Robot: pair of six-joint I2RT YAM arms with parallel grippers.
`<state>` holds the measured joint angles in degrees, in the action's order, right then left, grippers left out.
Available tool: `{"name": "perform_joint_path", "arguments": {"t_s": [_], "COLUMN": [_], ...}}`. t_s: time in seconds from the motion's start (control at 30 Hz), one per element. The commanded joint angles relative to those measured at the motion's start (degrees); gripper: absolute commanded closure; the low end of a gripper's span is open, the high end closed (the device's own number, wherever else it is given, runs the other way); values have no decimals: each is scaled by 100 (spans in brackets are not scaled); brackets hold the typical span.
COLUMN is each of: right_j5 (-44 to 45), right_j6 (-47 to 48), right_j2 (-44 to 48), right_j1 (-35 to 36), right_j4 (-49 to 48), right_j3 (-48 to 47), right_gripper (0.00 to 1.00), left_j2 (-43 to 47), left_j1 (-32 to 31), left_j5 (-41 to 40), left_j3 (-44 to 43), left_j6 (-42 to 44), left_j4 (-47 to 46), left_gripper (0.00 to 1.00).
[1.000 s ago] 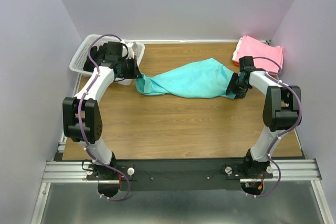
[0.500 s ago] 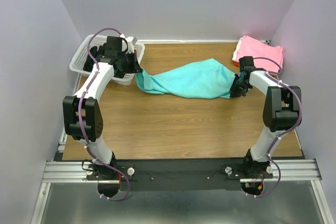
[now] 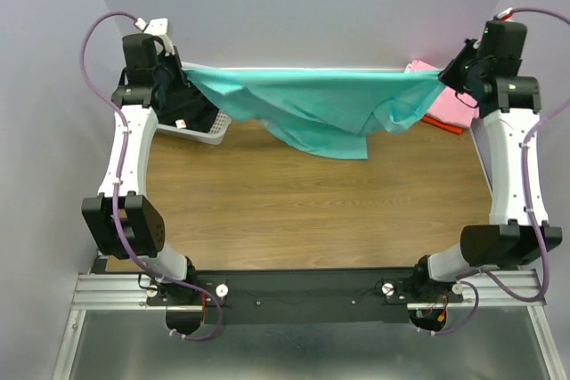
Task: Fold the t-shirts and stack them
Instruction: Flatten the tshirt out
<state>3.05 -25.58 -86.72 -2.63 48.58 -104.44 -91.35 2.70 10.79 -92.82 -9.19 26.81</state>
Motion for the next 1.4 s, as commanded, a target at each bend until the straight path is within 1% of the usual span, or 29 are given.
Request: {"name": "perform_joint_path", "arguments": {"t_s": [0.0, 0.1, 0.23, 0.33, 0.37, 0.4, 0.43, 0.53, 0.6, 0.63, 0.67, 0.7, 0.73, 0.77, 0.8, 0.83, 0.87, 0.97, 1.0, 1.03, 1.1, 1.13, 1.2, 1.23, 1.3, 1.37], "right_j5": [344, 547, 829, 855, 855, 864, 908, 952, 969, 996, 1022, 1014, 953, 848, 568, 426, 285, -207, -269, -400, -603, -786, -981, -1130, -1201, -1070], "right_j6": [-175, -166, -166, -114, -79, -9, 18, 132, 220, 255, 299, 378, 422, 475, 536, 554, 520, 344, 230, 160, -7, -208, -507, -605, -737, -834], "right_j2": [216, 401, 612, 534, 394, 323, 235, -222, -670, -828, -995, -1275, -1399, -1470, -1497, -1454, -1366, -840, -690, -558, -129, 22, 320, 374, 427, 358], "right_j1": [-53, -62, -62, -71, -71, -71, -71, -132, -193, -211, -229, -246, -246, -246, -246, -246, -229, -168, -72, -1, 148, 201, 246, 376, 535, 685], "right_j4": [819, 987, 1031, 987, 917, 812, 698, 241, -23, -128, -138, -147, -147, -155, -147, -164, -260, -568, -621, -665, -875, -1094, -1358, -1473, -1763, -1921], "right_j3": [-348, -524, -507, -305, -218, 44, 177, 512, 548, 513, 478, 434, 390, 355, 398, 485, 843, 1652, 2203, 2548, 3138, 3784, 4351, 4719, 4968, 5074], "right_gripper": [100, 100, 100, 100, 99, 100, 100, 100, 100, 99, 99, 85, 85, 48, 35, 29, 25, 24, 24, 24, 29, 33, 37, 42, 46, 48], "left_j2": [599, 951, 1251, 1304, 1287, 1199, 1138, 935, 707, 628, 558, 392, 320, 172, 109, 57, -14, -49, -58, -67, -102, -111, -146, -155, -146, -146], "left_j1": [274, 494, 539, 530, 512, 477, 425, 48, -251, -270, -487, -672, -735, -797, -841, -859, -859, -868, -868, -868, -868, -868, -868, -876, -876, -876], "left_j5": [-490, -393, -129, 458, 860, 1003, 1196, 1285, 1487, 1583, 1611, 1602, 1602, 1611, 1637, 1689, 1760, 1717, 1699, 1681, 1655, 1646, 1663, 1672, 1664, 1637], "left_j3": [473, 868, 1151, 1432, 1511, 1669, 1740, 1951, 2030, 2057, 2092, 2118, 2127, 2127, 2127, 2127, 2127, 2110, 2092, 2083, 2066, 2066, 2083, 2092, 2110, 2118], "left_j6": [14, -91, -241, -469, -600, -654, -680, -689, -663, -663, -663, -619, -584, -549, -505, -470, -443, -338, -312, -294, -259, -267, -267, -267, -267, -250], "left_j4": [-377, -483, -466, -545, -615, -650, -668, -729, -730, -747, -756, -782, -774, -756, -747, -756, -730, -677, -659, -642, -589, -589, -580, -571, -554, -554], "left_gripper": [100, 100, 100, 100, 100, 100, 100, 100, 100, 100, 100, 100, 100, 100, 100, 100, 100, 100, 100, 100, 100, 100, 100, 100, 100, 100]}}
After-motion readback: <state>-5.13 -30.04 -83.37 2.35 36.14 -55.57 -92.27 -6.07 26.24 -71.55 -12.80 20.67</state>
